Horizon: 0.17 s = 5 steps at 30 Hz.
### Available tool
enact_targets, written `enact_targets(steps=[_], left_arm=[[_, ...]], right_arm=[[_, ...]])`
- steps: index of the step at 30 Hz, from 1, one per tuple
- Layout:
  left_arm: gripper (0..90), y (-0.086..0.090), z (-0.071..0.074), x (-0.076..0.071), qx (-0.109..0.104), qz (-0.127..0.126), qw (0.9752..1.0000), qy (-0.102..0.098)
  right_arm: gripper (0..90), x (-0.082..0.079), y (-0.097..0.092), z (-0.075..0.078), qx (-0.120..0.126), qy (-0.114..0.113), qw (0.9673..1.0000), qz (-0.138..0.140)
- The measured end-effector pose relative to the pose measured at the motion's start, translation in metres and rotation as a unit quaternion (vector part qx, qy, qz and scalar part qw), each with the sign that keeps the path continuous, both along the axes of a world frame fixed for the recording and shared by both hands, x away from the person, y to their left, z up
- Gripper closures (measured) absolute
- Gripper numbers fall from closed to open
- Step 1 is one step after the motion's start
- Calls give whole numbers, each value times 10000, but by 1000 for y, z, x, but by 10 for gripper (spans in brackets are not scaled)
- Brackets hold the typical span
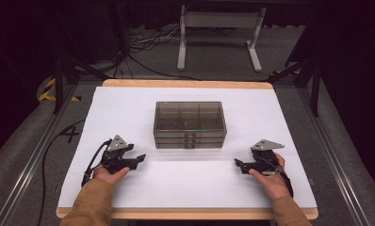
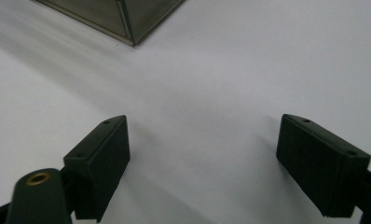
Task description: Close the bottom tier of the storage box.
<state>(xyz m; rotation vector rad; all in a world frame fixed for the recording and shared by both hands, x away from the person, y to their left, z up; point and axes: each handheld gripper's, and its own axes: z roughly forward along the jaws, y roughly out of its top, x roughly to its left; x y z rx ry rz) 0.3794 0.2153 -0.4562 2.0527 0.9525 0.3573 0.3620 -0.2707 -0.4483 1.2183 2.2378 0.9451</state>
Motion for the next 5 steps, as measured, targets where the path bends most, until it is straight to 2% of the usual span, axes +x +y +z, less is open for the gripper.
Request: enact_targets(steps=[5], left_arm=[[334, 0, 0, 0, -12, 4, 10000, -9]], right_arm=[[177, 0, 0, 0, -8, -21, 10000, -16]])
